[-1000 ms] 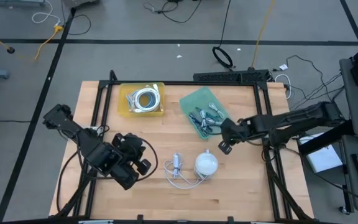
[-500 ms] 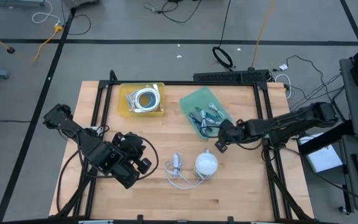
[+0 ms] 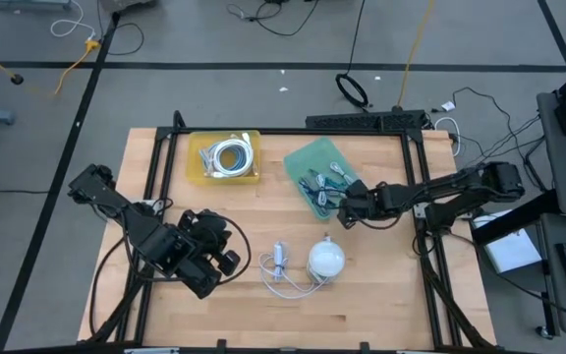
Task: Pick & Place USB Port
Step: Adjust the green bin
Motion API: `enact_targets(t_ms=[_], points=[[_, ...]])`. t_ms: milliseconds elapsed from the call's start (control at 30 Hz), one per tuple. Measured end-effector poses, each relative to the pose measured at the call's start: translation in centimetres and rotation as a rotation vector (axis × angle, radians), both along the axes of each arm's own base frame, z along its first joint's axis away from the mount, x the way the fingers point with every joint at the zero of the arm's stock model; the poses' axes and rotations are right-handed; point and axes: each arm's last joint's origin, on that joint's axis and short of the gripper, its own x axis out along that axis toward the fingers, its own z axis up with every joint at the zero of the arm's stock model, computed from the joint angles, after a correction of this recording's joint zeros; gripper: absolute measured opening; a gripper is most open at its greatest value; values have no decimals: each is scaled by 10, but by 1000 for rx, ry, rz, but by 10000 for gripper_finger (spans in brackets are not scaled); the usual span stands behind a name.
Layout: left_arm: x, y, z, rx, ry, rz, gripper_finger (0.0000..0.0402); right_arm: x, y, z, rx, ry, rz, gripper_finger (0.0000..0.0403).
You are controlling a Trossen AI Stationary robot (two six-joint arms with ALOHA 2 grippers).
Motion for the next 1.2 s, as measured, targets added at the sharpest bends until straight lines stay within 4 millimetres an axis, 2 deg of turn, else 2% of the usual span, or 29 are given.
enact_targets(t_ms=[300,400,533,700,833,900,1000,1200], points=[[0,0,0,5,2,-4,1,4,-26,2,-55,-48,-77,0],[0,0,0,5,2,-4,1,4,-30,5,-26,-83,-86,0],[-1,-2,0,0,-2,-5,1,8,-21,22,52,-239,-22,0],[-2,-3,0,-2,-2,-8,1,14,-1,57,95,-550,135,0],[-2,-2,0,9,6,-11,1,19,8,72,117,-621,179,0],[-2,-1,0,21,8,-14,1,25,10,72,123,-605,198,0],[0,2,0,31,13,-13,1,36,12,61,166,-560,230,0],[3,7,0,34,19,0,1,72,17,49,200,-548,279,0]])
